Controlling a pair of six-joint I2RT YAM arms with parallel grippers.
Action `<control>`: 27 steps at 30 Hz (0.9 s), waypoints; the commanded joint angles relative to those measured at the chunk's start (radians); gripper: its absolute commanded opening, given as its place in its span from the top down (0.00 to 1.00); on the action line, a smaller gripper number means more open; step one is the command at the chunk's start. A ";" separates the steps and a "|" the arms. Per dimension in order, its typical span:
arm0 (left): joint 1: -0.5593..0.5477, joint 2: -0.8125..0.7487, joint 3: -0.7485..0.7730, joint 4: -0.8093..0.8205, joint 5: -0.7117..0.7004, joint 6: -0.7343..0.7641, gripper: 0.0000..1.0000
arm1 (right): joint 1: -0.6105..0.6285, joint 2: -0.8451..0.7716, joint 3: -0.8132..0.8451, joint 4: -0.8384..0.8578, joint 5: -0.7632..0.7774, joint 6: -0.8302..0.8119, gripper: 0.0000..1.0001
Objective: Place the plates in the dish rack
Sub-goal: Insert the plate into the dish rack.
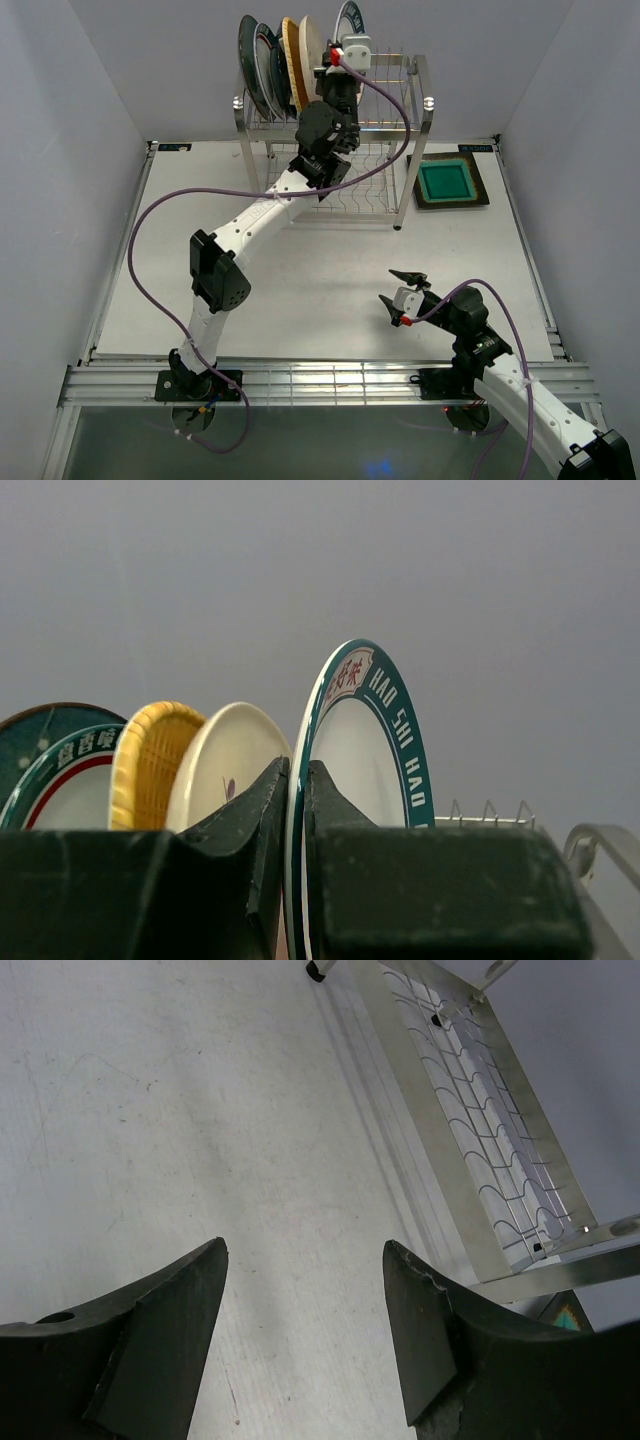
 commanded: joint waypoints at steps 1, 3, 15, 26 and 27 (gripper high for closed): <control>-0.001 -0.022 0.047 0.125 0.017 0.097 1.00 | -0.004 -0.001 0.036 0.038 0.003 -0.012 0.31; 0.004 -0.022 0.044 0.131 0.021 0.108 1.00 | -0.002 0.001 0.038 0.037 0.000 -0.010 0.31; 0.020 -0.044 0.008 0.164 0.059 0.157 1.00 | -0.004 0.013 0.041 0.037 0.000 -0.012 0.31; 0.043 -0.031 0.050 0.177 0.073 0.206 1.00 | -0.002 0.017 0.041 0.034 0.000 -0.013 0.32; 0.043 -0.037 0.047 0.176 0.076 0.208 1.00 | -0.004 0.017 0.043 0.034 0.000 -0.013 0.32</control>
